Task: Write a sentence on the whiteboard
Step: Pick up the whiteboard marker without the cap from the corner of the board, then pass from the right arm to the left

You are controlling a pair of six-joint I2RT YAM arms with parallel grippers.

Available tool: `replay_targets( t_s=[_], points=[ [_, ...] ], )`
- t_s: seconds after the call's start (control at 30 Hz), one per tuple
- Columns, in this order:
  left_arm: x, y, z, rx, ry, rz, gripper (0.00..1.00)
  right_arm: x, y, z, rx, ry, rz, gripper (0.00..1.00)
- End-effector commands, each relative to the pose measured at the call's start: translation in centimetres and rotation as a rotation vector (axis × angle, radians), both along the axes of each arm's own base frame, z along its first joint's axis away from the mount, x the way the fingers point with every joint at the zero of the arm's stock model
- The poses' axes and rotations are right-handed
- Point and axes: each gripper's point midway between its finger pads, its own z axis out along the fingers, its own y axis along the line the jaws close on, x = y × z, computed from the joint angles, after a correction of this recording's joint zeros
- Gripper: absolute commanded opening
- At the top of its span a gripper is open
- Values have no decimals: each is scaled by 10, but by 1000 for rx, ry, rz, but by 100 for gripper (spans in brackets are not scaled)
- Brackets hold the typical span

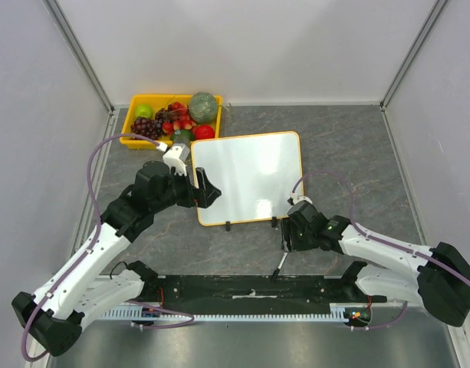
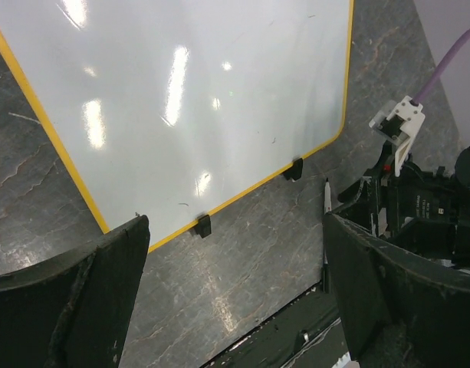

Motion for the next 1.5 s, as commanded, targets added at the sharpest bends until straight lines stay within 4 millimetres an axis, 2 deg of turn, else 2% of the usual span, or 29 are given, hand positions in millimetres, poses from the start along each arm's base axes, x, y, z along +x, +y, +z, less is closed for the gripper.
replay_targets(
  t_s=[0.0,0.3,0.37,0.43,0.5,0.57,0.73,0.8,0.97,1.1,1.27,1.37,1.47],
  points=[
    [9,-2,15,25,-67,27,100,-3,0,-13,-49,11,-39,63],
    [7,0,30,5,-106,35,100,-23,2,-36,-147,56,-14,20],
    [7,1,33,9,-106,35,100,-29,2,-41,-175,71,6,0],
    [6,2,35,13,-111,37,100,-30,6,-40,-178,74,19,0],
    [4,3,40,11,-120,34,100,-27,14,-30,-165,51,47,0],
    [3,4,45,10,-131,29,100,-19,24,-12,-136,19,73,0],
    [-7,-4,63,-22,-165,-52,100,10,74,63,31,-122,149,0],
    [-11,-10,68,-41,-171,-88,100,23,87,89,67,-186,162,0],
    [-27,-35,85,-132,-182,-247,100,64,104,143,105,-359,110,0],
    [-37,-53,99,-224,-188,-349,100,95,115,180,216,-456,28,0],
    [-40,-71,95,-289,-165,-435,100,117,133,228,516,-506,-49,0],
    [-37,-78,83,-299,-139,-447,100,123,144,241,622,-500,-58,0],
    [-35,-81,67,-284,-106,-443,99,130,148,252,657,-505,-74,0]
  ],
)
